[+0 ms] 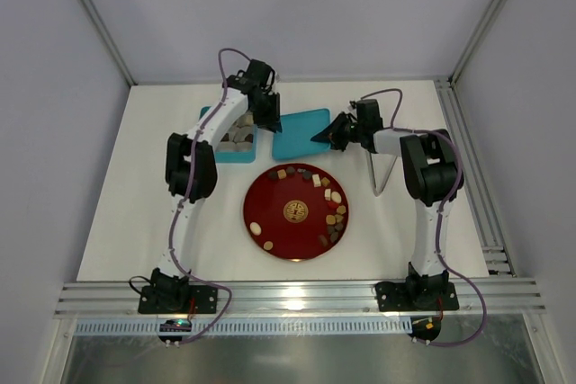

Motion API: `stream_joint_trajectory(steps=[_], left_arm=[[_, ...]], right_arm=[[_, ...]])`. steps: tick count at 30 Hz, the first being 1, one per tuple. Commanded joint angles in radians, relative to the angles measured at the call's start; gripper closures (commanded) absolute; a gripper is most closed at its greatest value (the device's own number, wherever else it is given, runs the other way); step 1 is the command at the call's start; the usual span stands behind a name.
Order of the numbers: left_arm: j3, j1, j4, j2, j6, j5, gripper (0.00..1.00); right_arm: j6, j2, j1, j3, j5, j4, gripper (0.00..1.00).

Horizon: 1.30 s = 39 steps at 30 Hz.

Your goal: Pack the chocolate

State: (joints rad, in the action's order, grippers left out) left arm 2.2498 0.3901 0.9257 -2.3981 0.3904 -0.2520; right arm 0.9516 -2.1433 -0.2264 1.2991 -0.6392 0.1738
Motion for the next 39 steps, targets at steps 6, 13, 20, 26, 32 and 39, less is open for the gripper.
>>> stream_joint_trajectory(steps=[6, 13, 20, 26, 32, 39], left_arm=[[-0.039, 0.015, -0.129, 0.237, -0.096, 0.085, 0.53], [-0.328, 0.124, -0.33, 0.511, -0.225, 0.21, 0.3], [-0.778, 0.28, -0.714, 0.888, -0.427, 0.359, 0.21], [-0.959, 0.337, -0.921, 0.982, -0.551, 0.43, 0.19], [-1.148, 0.492, -1.264, 0.985, -0.853, 0.56, 0.16], [-1.17, 0.515, -1.475, 0.893, -1.012, 0.609, 0.18]], right_arm=[[0.032, 0.141, 0.006, 0.072, -0.016, -0.055, 0.96], [0.032, 0.229, 0.009, 0.195, 0.024, -0.255, 0.96], [0.021, 0.287, 0.012, 0.36, 0.061, -0.5, 0.96], [-0.007, 0.325, 0.01, 0.474, 0.07, -0.701, 0.96], [-0.054, 0.345, 0.001, 0.583, 0.098, -0.853, 0.96], [-0.1, 0.347, -0.037, 0.678, 0.136, -0.97, 0.96]])
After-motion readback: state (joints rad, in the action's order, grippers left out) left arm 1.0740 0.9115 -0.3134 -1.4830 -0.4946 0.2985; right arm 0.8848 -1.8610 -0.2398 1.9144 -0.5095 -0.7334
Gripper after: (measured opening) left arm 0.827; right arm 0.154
